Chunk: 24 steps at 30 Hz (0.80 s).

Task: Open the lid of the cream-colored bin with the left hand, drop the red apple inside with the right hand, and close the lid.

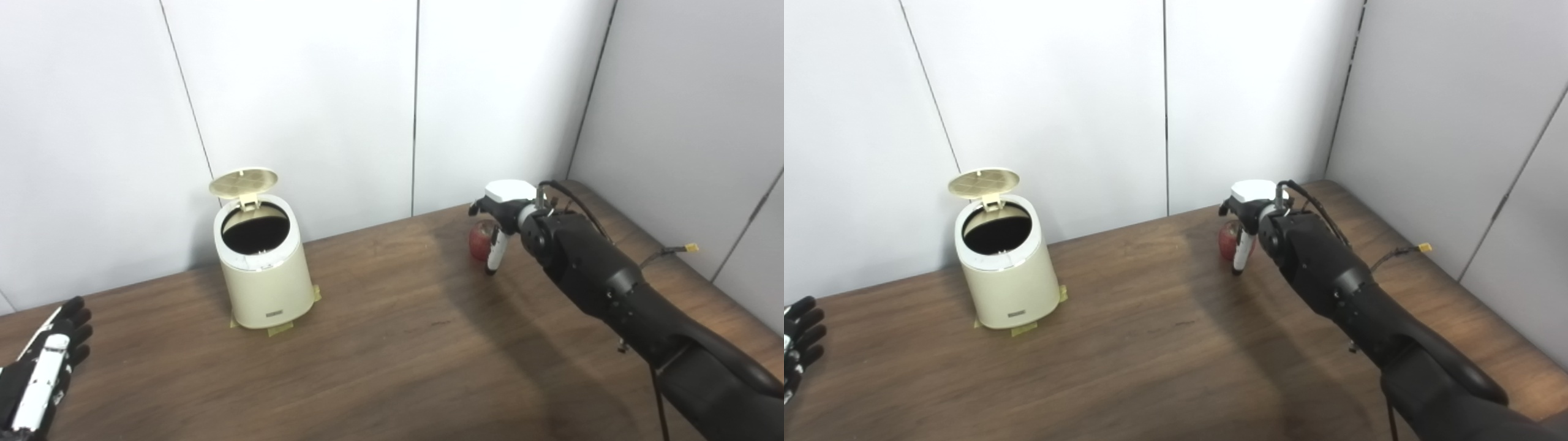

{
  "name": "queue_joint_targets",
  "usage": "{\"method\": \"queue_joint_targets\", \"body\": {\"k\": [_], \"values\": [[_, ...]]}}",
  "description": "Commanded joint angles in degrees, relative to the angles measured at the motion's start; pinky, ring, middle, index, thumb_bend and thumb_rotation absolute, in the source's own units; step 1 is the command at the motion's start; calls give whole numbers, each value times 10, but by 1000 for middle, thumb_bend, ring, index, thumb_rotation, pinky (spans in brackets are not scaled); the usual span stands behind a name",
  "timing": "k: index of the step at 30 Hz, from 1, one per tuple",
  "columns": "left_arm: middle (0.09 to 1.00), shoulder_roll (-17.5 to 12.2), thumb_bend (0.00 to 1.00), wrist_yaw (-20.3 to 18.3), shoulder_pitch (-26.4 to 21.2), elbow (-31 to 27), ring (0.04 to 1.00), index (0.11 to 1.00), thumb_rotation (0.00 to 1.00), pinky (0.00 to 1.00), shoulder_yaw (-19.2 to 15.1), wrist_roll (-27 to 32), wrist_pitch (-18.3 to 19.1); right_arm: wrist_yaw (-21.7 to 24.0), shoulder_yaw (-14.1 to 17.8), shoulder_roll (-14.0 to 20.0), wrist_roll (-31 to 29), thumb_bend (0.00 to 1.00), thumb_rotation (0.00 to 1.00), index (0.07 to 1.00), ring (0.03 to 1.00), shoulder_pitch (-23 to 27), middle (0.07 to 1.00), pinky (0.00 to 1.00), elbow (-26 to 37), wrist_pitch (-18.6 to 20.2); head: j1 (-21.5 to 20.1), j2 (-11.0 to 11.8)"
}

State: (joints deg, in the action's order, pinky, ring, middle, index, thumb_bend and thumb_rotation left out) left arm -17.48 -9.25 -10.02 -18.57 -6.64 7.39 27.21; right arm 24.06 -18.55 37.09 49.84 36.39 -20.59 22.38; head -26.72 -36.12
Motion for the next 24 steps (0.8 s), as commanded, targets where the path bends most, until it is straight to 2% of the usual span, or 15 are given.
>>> {"method": "queue_joint_targets", "body": {"k": [1,7,11,14,20,24], "values": [[961,-11,380,8,-14,-22,964,968,850,971,-1,11,-3,-20,8,16,0,944,138,807,848,23,846,721,3,-5,0,-1],[957,-15,405,18,-14,-25,966,966,831,972,4,14,-3,-34,16,10,-16,937,134,793,863,16,856,739,0,-6,2,-5],[947,-20,401,25,-11,-31,954,962,826,952,8,21,-3,-63,43,-1,-45,919,149,784,867,7,858,755,-6,0,3,-8],[942,-27,383,28,-9,-33,953,965,830,963,10,30,-3,-86,60,-7,-59,916,136,774,833,-1,836,757,-7,0,0,-9],[928,-36,385,39,-6,-34,947,964,822,968,17,38,-3,-104,66,-9,-69,902,133,787,823,-10,829,754,-12,3,3,-13],[934,-41,393,45,-7,-35,950,959,813,950,23,41,-3,-112,75,-14,-88,911,111,773,783,-18,800,719,-6,-1,4,-15]]}}
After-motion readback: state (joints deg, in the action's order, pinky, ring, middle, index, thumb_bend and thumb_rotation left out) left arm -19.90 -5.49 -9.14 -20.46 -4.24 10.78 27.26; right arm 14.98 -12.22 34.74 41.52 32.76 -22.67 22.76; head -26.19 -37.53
